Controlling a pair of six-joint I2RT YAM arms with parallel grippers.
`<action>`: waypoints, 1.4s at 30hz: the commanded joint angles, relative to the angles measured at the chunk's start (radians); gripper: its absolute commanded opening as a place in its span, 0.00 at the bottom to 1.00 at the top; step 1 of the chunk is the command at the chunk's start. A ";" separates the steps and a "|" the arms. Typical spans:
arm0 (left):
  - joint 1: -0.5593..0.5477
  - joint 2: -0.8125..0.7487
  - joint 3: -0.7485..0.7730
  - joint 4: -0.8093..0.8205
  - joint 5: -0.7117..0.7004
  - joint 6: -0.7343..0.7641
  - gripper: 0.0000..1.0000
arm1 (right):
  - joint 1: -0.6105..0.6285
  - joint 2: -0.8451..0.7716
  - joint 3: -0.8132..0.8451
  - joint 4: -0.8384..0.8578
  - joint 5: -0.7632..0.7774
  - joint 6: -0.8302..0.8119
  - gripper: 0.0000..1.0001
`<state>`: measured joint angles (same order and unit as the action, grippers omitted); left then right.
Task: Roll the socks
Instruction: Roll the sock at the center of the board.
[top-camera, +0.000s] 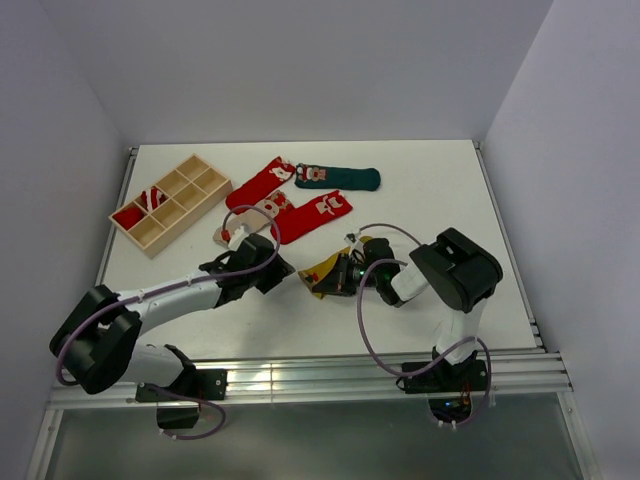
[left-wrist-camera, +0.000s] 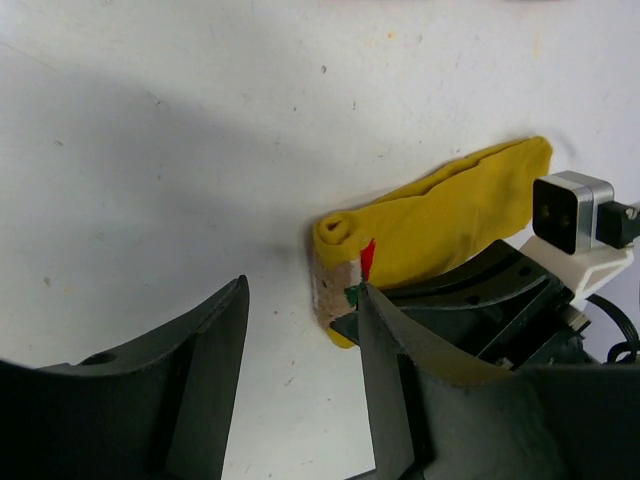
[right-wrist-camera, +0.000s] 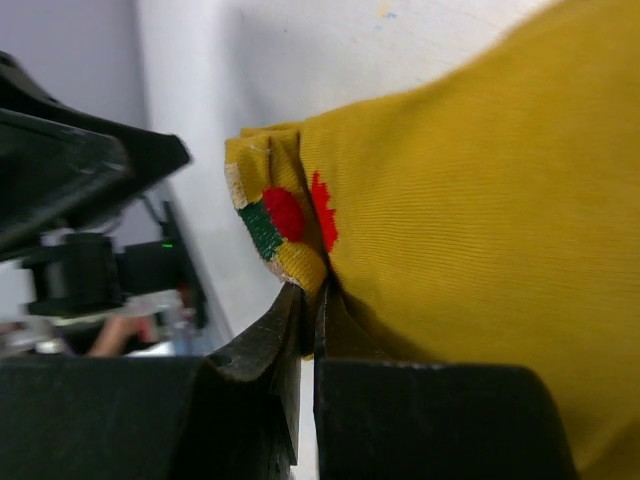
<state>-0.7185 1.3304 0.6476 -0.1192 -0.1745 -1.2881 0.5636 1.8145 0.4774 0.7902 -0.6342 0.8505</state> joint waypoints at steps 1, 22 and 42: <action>-0.016 0.047 0.021 0.067 0.029 -0.014 0.52 | -0.037 0.088 -0.063 0.191 -0.102 0.180 0.00; -0.035 0.227 0.061 0.190 0.098 0.018 0.48 | -0.068 0.149 -0.074 0.216 -0.096 0.237 0.00; -0.045 0.233 0.024 0.289 0.102 0.027 0.54 | -0.074 0.154 -0.072 0.216 -0.102 0.236 0.00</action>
<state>-0.7563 1.5551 0.6476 0.1459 -0.0753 -1.2751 0.4950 1.9514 0.4179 1.0580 -0.7551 1.1103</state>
